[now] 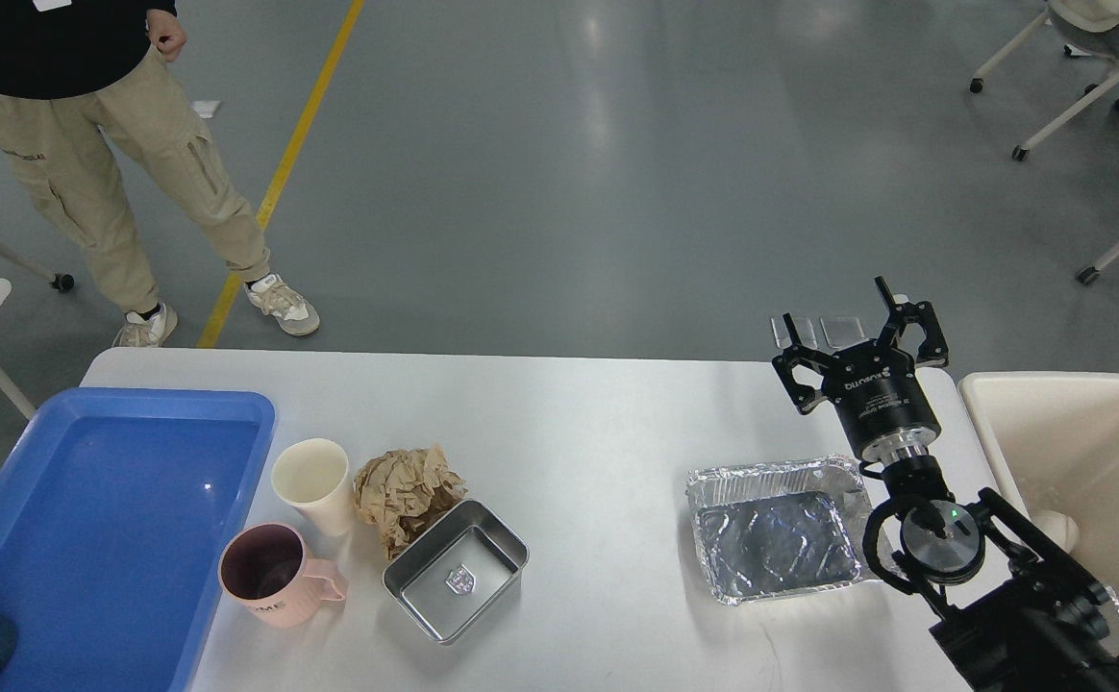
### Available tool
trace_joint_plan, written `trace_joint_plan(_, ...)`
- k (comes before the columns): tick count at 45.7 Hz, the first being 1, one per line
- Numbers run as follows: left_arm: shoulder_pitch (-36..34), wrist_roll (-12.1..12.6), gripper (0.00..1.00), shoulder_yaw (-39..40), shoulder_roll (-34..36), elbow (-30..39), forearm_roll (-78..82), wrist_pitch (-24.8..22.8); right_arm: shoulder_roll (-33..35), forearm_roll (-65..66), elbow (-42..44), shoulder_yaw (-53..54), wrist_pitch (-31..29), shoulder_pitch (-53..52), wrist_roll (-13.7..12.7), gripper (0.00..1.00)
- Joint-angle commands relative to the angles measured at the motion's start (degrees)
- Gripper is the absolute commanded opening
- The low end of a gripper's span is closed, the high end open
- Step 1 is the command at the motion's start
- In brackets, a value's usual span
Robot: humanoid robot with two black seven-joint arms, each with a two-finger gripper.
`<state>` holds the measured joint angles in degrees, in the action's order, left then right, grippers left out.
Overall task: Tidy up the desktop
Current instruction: 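Move the left gripper out of the blue tray toward the pink mug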
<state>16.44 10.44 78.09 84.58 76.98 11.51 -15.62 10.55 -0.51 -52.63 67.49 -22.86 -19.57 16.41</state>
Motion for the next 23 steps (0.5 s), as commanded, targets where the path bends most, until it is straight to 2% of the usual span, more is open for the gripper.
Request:
trace_joint_plan(1, 0.0, -0.78, 0.98, -0.66, -0.64, 0.36, 3.52, 0.51, 1.05, -0.01, -0.54, 0.19, 0.01, 0.59, 0.03, 1.0)
trace_joint_plan(5, 0.0, -2.09, 0.97, -0.57, -2.05, 0.01, 3.87, -0.11, 1.4, -0.01, -0.63, 0.19, 0.01, 0.76, 0.03, 1.0)
trace_joint_plan(11, -0.09, -8.76, 0.97, 0.13, -4.69, -0.25, 4.84, -0.11, 1.4, -0.01, -1.68, 0.19, 0.1, 1.29, 0.03, 1.0)
trace_joint_plan(14, -0.09, -10.7, 0.97, 0.05, -4.95, -1.04, 4.93, 0.07, 1.4, -0.01, -1.95, 0.19, 0.36, 1.55, 0.03, 1.0)
trace_joint_plan(19, 0.0, -11.94, 0.98, -0.57, -5.48, -3.15, 5.02, -0.02, 1.4, -0.01, -2.12, 0.19, 0.36, 1.82, 0.03, 1.0)
trace_joint_plan(23, 0.09, -11.94, 0.97, -0.66, -5.92, -3.33, 5.02, -0.02, 1.22, -0.01, -2.47, 0.19, 0.28, 1.91, 0.03, 1.0)
